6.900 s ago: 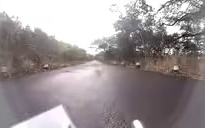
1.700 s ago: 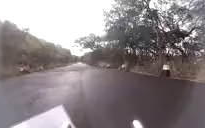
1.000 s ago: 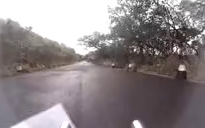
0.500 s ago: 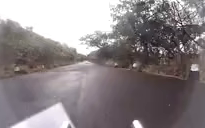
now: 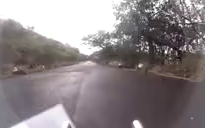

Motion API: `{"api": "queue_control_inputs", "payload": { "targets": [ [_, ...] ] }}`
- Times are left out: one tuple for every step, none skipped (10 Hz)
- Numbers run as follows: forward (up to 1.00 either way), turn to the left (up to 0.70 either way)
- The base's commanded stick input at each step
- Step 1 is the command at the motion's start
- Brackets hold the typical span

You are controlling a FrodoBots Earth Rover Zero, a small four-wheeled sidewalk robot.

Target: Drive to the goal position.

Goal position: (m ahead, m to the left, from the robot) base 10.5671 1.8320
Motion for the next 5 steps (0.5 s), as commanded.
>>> {"api": "queue_control_inputs", "payload": {
  "targets": [
    [1.00, 0.00],
    [1.00, 0.00],
    [1.00, 0.00],
    [1.00, 0.00],
    [1.00, 0.00]
  ]
}}
